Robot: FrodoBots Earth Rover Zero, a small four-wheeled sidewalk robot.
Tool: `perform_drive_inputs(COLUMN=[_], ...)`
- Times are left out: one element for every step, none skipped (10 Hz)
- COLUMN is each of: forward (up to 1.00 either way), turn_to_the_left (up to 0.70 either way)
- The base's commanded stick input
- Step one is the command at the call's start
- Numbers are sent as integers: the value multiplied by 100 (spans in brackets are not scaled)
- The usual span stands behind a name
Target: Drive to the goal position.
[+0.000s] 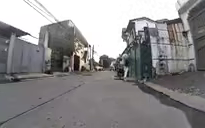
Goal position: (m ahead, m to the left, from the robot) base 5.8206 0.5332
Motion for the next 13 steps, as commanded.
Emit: perform_drive_inputs(forward=[14, 14, 14, 14, 15, 15, 15, 15, 14, 14, 14, 15, 15], turn_to_the_left=[0, 0, 0, 0, 0, 0, 0, 0, 0, 0, 0, 0, 0])
